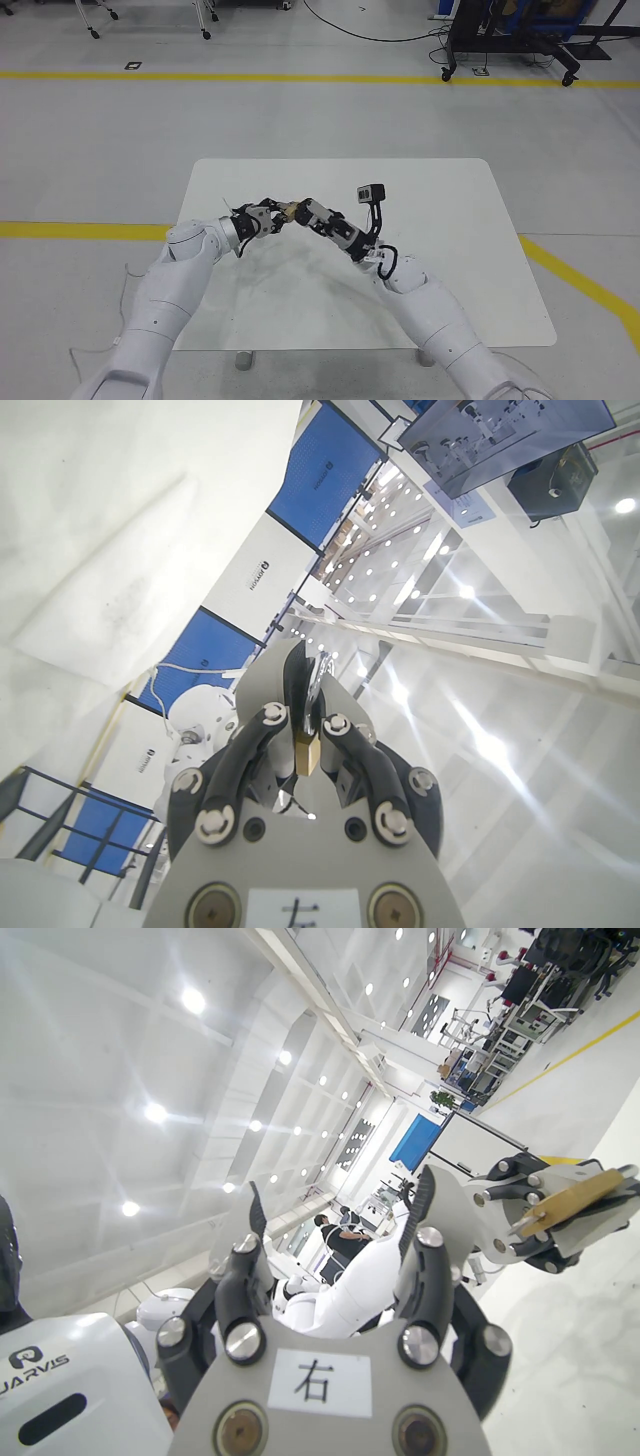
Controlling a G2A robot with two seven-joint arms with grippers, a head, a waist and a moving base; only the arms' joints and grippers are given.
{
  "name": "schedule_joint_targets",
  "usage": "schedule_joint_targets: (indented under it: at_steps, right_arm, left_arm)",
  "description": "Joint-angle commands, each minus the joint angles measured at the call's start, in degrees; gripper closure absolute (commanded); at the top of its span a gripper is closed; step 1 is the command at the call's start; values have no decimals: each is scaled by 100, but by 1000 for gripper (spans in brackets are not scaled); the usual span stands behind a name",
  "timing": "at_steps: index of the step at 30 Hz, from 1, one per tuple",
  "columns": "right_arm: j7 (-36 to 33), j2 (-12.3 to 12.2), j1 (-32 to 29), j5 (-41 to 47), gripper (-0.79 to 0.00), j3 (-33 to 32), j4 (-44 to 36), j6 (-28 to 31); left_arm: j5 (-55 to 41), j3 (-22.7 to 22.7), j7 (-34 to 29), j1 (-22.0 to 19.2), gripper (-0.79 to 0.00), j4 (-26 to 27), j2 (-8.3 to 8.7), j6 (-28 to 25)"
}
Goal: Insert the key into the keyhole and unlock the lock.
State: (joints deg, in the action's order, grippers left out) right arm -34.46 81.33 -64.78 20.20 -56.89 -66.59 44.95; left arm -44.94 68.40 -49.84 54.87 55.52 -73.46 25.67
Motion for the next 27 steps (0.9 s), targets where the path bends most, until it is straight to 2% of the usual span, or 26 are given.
schedule_joint_targets:
  at_steps: [1,9,15,21,27]
  right_arm:
    - [108,1,9,-314,0,20,8,-14]
    - [912,30,-22,-1291,0,60,95,-389]
    - [1316,81,14,-1514,0,142,242,-730]
    - [1457,115,52,-1571,0,184,347,-845]
    - [1360,105,9,-1332,0,89,314,-699]
  left_arm:
    - [51,-36,-20,-46,0,-54,-1,-21]
    - [5,-79,-111,-104,0,-160,0,-49]
    - [-57,-83,-142,-115,0,-190,4,-50]
    - [-81,-84,-173,-121,0,-196,14,-73]
    - [-26,-62,-149,-105,0,-154,34,-240]
